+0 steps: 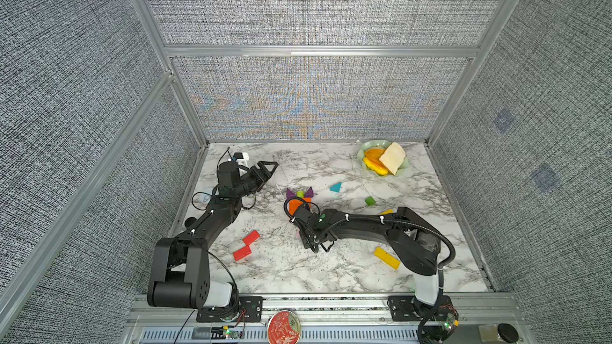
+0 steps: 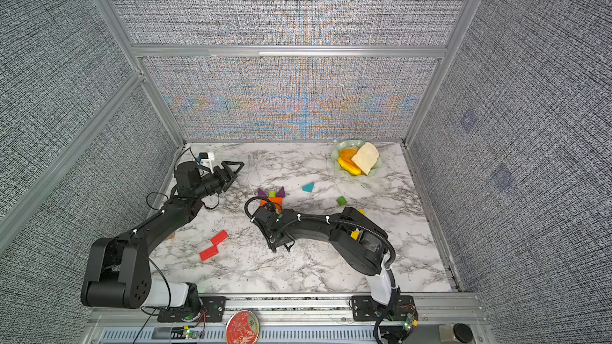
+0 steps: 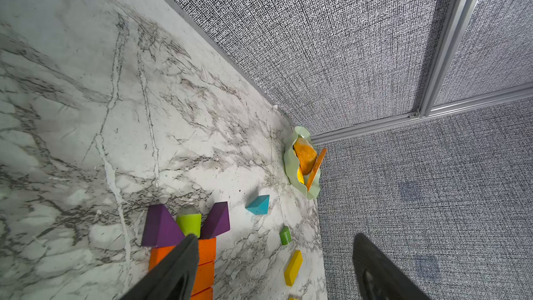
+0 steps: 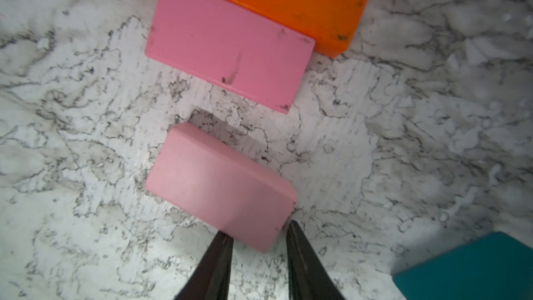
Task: Assemble a carrot with building blocks
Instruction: Assemble the building block at the center of the board.
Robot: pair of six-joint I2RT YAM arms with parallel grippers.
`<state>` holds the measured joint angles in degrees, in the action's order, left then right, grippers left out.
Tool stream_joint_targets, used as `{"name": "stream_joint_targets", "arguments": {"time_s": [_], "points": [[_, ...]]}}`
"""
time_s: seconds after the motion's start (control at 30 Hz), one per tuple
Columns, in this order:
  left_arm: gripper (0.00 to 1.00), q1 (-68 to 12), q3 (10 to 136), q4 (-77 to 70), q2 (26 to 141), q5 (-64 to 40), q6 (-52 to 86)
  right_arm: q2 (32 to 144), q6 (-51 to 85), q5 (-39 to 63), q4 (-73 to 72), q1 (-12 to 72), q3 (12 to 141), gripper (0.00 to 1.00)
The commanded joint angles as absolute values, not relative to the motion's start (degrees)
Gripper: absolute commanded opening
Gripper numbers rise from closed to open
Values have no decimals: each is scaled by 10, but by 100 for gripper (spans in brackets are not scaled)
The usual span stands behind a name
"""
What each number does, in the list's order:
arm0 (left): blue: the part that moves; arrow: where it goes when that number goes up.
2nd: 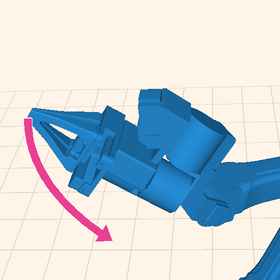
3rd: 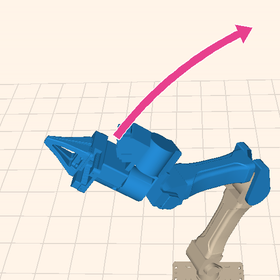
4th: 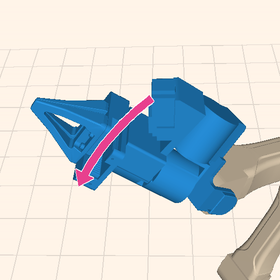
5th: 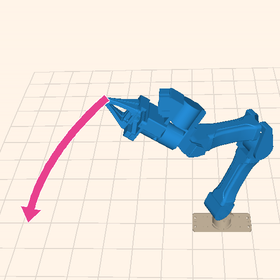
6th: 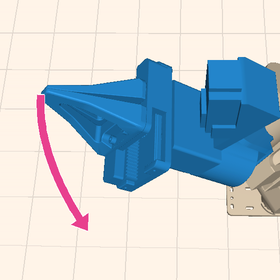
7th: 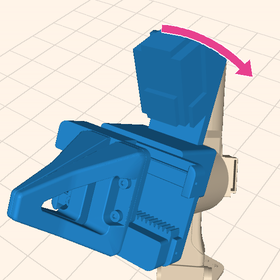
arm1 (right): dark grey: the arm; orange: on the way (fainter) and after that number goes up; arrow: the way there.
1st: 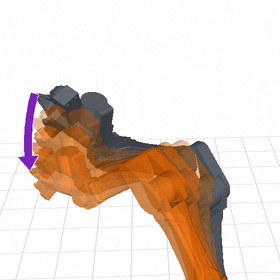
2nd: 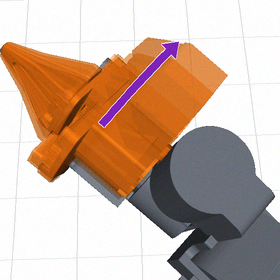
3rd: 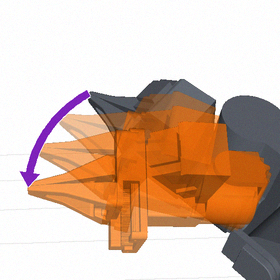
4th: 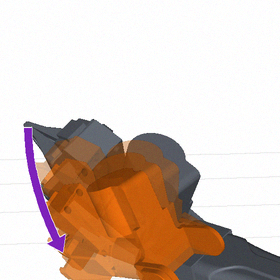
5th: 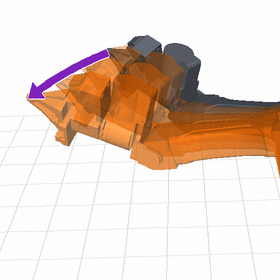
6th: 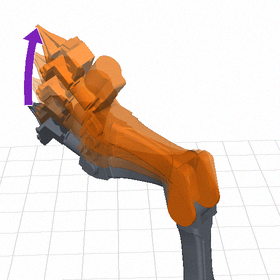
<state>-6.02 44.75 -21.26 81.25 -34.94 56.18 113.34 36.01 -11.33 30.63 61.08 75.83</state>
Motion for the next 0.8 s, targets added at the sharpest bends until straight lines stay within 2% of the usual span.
{"name": "stream_joint_targets", "arguments": {"time_s": [0.0,0.77], "points": [[85,-61,446,-228,808,-352,561,1137,354,-113,315,609,766,35],[81,-83,451,-213,817,-345,555,1151,306,-114,306,601,782,35]]}}
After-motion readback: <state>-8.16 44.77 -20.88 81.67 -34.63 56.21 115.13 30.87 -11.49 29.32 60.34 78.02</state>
